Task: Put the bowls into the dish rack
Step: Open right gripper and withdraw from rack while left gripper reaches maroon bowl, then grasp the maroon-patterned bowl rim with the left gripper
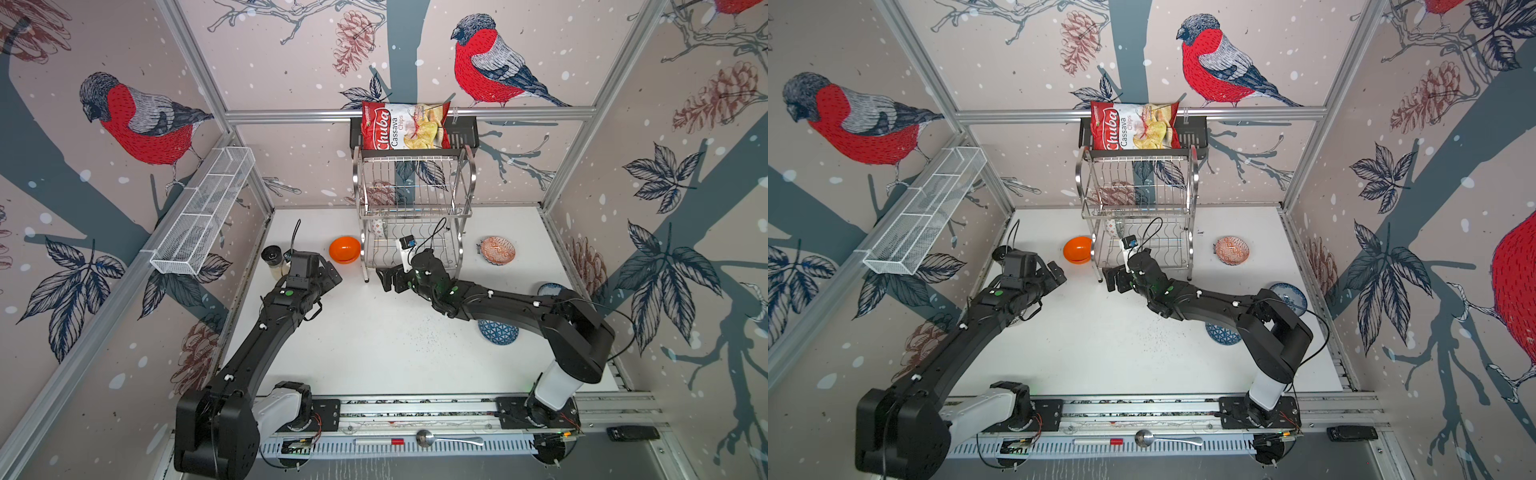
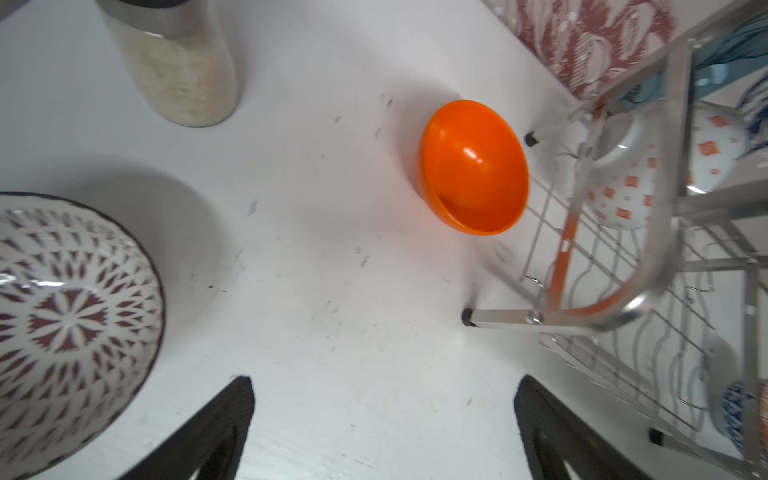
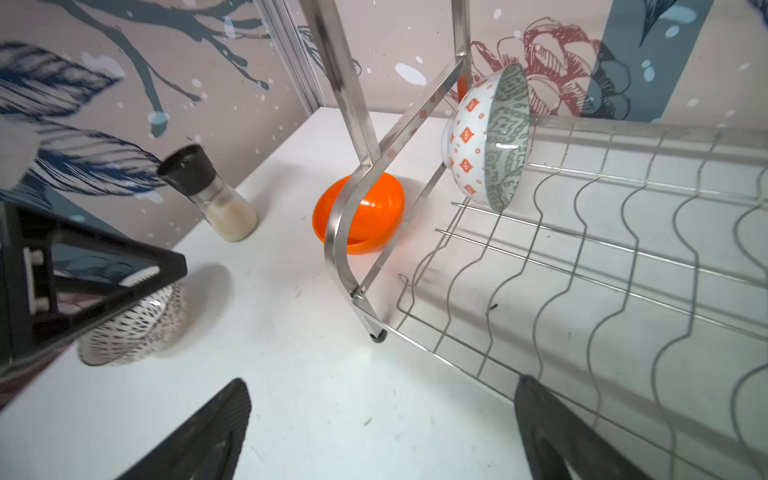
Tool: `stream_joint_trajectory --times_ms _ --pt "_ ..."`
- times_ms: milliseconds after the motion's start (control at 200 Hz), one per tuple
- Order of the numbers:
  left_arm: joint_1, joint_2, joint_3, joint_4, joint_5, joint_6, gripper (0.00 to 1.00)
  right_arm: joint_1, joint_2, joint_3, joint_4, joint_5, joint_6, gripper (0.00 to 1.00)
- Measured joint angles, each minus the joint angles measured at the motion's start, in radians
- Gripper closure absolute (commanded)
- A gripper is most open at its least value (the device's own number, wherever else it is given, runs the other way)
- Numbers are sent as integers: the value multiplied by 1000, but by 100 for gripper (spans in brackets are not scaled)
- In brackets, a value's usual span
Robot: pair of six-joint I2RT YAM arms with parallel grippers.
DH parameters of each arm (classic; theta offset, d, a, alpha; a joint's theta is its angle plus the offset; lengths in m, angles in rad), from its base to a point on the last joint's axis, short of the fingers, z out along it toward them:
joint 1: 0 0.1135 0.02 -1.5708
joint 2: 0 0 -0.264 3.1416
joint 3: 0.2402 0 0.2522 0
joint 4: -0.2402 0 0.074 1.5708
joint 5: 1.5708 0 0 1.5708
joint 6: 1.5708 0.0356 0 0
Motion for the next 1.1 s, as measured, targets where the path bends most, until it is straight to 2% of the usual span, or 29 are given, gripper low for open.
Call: stream_joint_trajectory --times_ms 165,500,755,1101 --pt "67 54 21 -85 -18 42 2 18 -54 -92 24 77 -65 0" --pt "167 138 83 -193 -129 126 2 13 -174 -264 184 85 -117 0" --pt "180 220 92 -214 -170 172 3 -10 -198 -304 258 70 -116 0" --pt "180 311 87 -206 -157 193 14 -37 -208 -328 292 58 -106 0"
